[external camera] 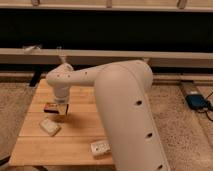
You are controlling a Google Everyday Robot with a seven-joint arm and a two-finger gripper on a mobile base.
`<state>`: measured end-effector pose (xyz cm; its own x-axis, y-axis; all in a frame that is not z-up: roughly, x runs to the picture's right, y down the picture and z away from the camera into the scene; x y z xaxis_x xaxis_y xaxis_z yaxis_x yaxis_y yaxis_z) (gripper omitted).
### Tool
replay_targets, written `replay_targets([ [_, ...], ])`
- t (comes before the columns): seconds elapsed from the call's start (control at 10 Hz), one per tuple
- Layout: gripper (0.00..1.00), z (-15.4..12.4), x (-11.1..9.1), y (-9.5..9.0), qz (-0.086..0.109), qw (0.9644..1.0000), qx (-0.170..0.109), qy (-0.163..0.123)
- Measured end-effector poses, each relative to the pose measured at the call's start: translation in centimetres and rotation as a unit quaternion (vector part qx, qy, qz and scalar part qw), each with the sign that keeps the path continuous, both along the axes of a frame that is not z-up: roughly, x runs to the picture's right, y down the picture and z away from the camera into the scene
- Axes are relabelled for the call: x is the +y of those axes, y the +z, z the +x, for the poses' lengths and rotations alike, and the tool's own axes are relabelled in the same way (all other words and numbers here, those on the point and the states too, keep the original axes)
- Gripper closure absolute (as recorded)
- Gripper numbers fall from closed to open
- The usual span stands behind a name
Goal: Place the eraser on the white sponge
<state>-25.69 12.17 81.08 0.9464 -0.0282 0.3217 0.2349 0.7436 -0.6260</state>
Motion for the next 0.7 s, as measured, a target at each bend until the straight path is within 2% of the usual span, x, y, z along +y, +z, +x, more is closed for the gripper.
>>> replay_targets([
  [0.3,1.0,-2.7,2.0,-2.9,0.002,0.999,-0.038,-0.025],
  [0.7,1.0,-4.4,4.3,-4.0,-0.01,0.9973,-0.055,-0.047],
])
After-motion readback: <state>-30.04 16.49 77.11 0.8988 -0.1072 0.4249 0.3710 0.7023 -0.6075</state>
